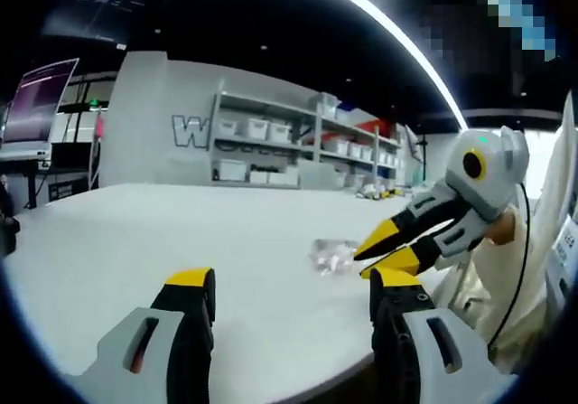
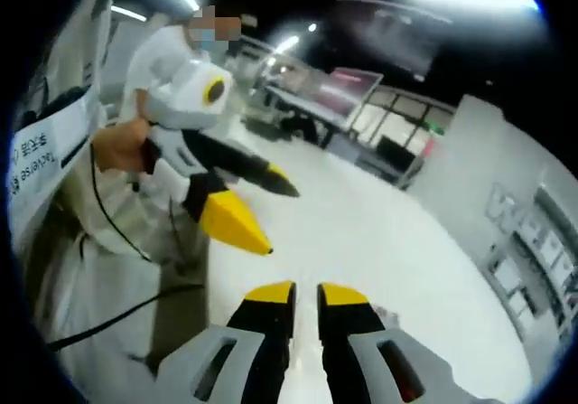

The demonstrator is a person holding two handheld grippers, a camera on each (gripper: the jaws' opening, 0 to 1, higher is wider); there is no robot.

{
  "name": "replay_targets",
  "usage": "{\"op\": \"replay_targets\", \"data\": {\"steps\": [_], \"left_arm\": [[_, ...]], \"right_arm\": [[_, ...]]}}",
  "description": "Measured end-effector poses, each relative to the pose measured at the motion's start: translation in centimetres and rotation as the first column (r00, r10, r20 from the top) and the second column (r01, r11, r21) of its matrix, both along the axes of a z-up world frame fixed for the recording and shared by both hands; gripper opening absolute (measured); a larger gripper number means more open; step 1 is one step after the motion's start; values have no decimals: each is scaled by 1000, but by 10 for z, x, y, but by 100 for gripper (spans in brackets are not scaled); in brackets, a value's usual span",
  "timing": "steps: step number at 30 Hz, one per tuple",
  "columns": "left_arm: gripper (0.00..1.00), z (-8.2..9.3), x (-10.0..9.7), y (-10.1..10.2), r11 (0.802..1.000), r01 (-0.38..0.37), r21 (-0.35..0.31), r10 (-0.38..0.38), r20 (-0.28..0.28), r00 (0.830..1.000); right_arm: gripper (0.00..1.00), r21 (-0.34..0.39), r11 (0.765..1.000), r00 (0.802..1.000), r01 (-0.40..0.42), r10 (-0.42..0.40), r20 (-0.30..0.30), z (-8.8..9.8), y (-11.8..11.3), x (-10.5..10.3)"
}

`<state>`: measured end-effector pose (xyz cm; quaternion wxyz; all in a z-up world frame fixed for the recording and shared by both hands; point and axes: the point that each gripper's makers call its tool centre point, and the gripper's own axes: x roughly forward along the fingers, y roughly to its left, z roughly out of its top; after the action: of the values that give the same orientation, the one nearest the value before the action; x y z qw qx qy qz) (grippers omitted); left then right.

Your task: Open the resealable bag by pulling the two sides of the seal apart until the entire bag opening is separated and visibly accessible.

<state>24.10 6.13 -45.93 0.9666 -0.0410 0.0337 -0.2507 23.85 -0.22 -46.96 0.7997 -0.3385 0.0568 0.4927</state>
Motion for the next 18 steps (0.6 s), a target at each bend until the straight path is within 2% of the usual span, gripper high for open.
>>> {"op": "replay_targets", "data": {"steps": [5,18], "left_arm": [[69,0,1,0,1000,2,-11,-2,0,1000],[69,-2,3,-2,1000,4,-9,-4,-5,1000]], "right_arm": [[6,-36,999,1000,5,-5,4,-6,-2,2],[5,-49,998,1000,24,-23,16,-4,-9,9]]}}
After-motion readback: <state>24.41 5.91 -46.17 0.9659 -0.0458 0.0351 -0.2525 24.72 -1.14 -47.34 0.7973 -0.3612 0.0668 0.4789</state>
